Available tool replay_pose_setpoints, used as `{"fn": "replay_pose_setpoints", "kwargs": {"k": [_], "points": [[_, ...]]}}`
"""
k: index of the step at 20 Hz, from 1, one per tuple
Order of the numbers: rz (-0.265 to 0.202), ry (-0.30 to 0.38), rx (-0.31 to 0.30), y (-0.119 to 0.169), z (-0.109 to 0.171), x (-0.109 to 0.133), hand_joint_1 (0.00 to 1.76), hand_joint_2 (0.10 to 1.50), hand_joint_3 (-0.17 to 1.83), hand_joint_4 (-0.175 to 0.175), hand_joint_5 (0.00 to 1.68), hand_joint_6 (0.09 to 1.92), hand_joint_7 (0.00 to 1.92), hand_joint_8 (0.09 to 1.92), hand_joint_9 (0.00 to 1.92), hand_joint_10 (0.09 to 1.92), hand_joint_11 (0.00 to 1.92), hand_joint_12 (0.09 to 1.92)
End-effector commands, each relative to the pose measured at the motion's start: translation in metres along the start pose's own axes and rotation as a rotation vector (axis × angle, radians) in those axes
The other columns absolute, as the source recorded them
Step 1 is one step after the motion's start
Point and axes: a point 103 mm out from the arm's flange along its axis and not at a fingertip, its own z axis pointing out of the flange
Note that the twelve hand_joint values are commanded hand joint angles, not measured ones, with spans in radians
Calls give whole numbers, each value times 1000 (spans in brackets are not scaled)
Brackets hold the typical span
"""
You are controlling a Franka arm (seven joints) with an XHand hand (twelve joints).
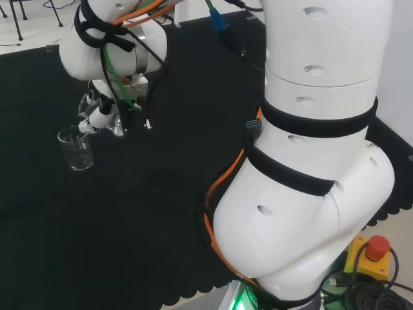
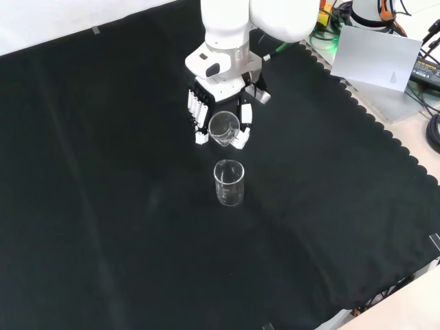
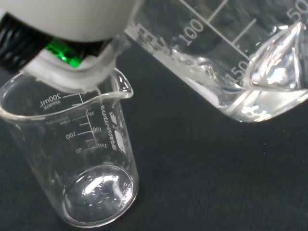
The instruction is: Pour the water from the handheld beaker into the one on the table.
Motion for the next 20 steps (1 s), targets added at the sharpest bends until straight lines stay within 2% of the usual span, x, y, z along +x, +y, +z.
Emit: {"fn": "replay_pose_setpoints", "kwargs": {"k": [1,11,20], "points": [[-1,-74,7,5,2,7,1178,572,670,170,1558,119,1854,292,1664,519,1364,823],[18,-152,38,11,-4,3,1179,580,658,155,1557,115,1838,315,1645,551,1358,829],[1,-214,78,10,-4,10,1179,580,657,156,1557,114,1835,317,1641,553,1357,829]]}}
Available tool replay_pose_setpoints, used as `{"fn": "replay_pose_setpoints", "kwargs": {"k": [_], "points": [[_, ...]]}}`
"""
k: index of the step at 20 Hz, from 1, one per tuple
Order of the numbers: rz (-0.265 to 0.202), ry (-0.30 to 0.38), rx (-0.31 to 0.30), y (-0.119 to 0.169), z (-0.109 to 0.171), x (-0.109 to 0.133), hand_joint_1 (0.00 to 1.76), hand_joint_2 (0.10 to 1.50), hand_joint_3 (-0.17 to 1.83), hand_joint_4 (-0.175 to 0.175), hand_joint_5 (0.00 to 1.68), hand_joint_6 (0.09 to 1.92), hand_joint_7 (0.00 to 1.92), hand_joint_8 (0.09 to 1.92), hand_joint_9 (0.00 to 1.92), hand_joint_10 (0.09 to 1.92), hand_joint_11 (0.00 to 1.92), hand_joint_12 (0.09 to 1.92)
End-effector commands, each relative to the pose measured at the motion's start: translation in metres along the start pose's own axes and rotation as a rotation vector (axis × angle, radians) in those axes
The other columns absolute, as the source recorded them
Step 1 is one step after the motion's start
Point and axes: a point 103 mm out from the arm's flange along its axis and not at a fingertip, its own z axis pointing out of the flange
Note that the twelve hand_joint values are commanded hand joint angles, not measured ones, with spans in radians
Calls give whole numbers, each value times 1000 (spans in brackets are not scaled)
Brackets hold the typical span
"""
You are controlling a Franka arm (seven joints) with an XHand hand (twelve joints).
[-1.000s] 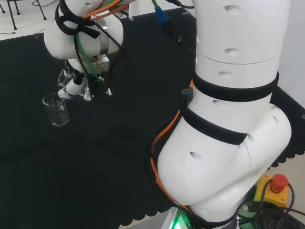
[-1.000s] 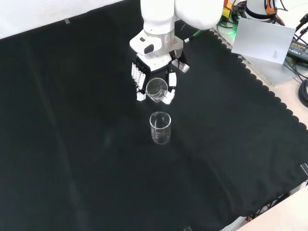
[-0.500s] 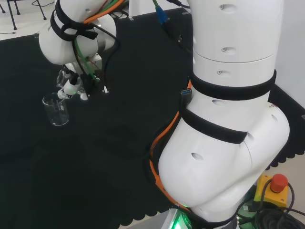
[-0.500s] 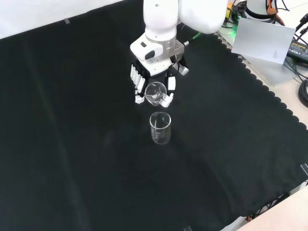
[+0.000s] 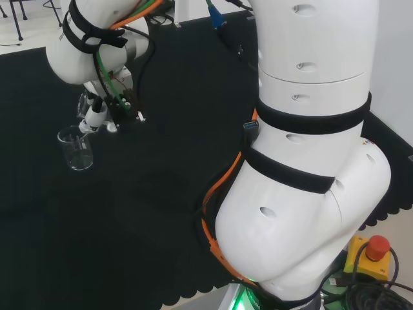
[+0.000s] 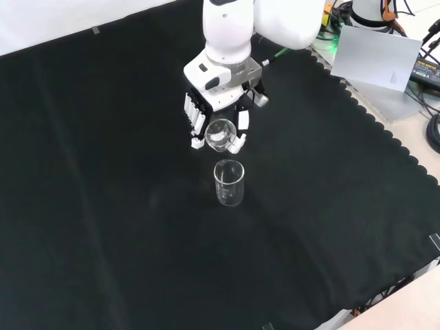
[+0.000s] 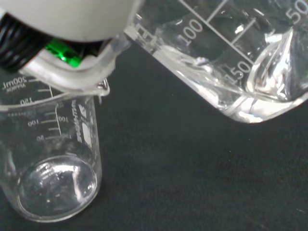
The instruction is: Pour the water from the handheld beaker into the one on the table.
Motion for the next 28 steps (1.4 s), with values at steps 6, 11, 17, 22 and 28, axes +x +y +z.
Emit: {"fn": "replay_pose_setpoints", "kwargs": {"k": [6,11,17,22,28], "points": [[-21,-80,37,-1,0,9,1178,581,657,157,1556,114,1834,319,1640,555,1357,829],[-29,-96,41,-1,-2,13,1178,582,656,157,1556,115,1834,321,1639,557,1357,829],[-34,-136,59,-2,-3,18,1178,583,655,158,1555,115,1832,323,1638,559,1357,829],[-40,-184,64,-3,-5,22,1178,584,654,158,1555,116,1831,325,1636,561,1357,828],[-41,-230,83,-2,-7,26,1177,584,653,159,1554,117,1830,327,1635,563,1357,828]]}}
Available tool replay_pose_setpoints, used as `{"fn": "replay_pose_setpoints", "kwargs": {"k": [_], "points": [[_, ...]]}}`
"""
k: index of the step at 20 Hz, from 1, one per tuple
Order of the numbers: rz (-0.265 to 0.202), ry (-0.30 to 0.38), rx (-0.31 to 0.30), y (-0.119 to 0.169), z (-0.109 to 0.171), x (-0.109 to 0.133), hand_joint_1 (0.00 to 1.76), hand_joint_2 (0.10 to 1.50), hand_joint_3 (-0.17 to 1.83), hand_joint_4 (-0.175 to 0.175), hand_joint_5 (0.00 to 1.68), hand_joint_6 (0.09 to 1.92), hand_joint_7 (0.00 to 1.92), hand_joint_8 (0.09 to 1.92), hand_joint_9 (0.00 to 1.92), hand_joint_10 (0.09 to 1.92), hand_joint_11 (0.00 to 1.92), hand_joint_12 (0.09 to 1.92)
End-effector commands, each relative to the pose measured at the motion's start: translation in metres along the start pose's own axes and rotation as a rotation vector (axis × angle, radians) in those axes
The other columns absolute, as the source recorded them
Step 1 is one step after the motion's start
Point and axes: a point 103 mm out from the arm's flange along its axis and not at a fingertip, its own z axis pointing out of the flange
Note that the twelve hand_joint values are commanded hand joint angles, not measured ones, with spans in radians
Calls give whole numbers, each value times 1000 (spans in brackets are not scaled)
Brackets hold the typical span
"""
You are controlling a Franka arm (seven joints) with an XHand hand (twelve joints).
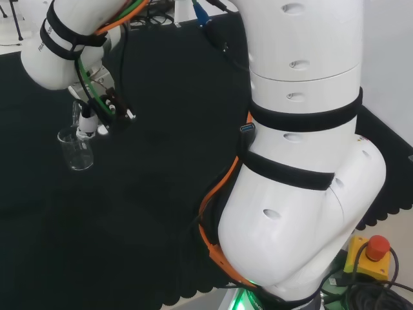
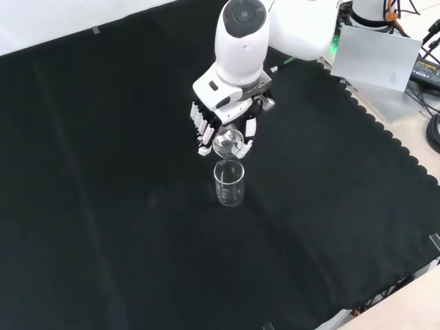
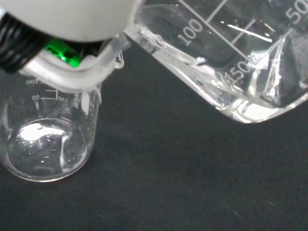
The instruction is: Pour the water from the handheld beaker into the one on the table.
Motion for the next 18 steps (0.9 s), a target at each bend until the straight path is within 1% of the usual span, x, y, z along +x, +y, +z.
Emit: {"fn": "replay_pose_setpoints", "kwargs": {"k": [1,5,13,18], "points": [[-4,-39,14,1,-2,4,1177,584,652,159,1554,117,1829,327,1634,564,1357,828],[-5,-57,18,1,-4,6,1177,585,652,159,1554,118,1829,329,1633,565,1357,827],[4,-109,58,3,-6,7,1177,585,651,159,1553,119,1828,332,1631,568,1358,827],[10,-141,69,3,-7,5,1177,586,651,159,1553,120,1827,334,1631,570,1358,826]]}}
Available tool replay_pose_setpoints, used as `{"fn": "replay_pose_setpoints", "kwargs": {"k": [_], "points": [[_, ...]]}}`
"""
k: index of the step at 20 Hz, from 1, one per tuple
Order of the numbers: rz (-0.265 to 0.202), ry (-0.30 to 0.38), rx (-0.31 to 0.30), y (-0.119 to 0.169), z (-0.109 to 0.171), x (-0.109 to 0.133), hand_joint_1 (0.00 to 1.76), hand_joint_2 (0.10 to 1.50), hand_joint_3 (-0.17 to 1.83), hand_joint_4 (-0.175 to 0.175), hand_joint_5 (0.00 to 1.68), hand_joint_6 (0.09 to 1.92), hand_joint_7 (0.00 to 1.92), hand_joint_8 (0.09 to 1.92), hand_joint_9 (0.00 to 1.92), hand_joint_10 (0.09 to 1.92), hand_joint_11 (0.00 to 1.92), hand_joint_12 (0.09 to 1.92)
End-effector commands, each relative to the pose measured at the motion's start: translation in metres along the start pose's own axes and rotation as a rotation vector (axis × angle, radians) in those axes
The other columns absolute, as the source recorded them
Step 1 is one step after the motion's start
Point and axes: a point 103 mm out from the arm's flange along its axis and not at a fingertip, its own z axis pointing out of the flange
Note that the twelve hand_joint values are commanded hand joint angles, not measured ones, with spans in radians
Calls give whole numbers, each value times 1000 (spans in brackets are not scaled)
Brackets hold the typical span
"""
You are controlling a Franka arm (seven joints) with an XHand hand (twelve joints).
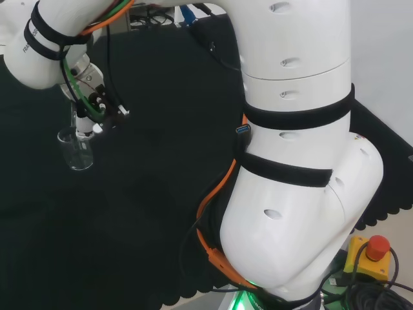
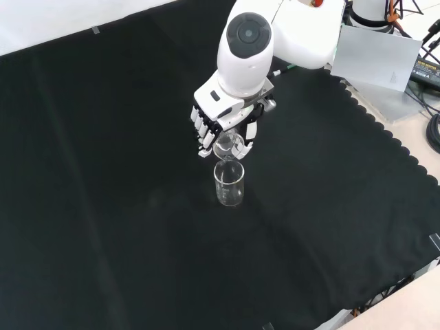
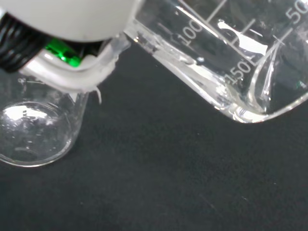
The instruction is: Pour the water from the handheld beaker into the one on the table.
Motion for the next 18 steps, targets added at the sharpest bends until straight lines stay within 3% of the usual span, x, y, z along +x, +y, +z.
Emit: {"fn": "replay_pose_setpoints", "kwargs": {"k": [1,18], "points": [[6,-37,14,0,0,0,1177,586,651,159,1552,120,1827,334,1630,571,1358,826],[15,-121,51,-2,-6,6,1176,588,648,163,1550,124,1823,341,1625,577,1359,824]]}}
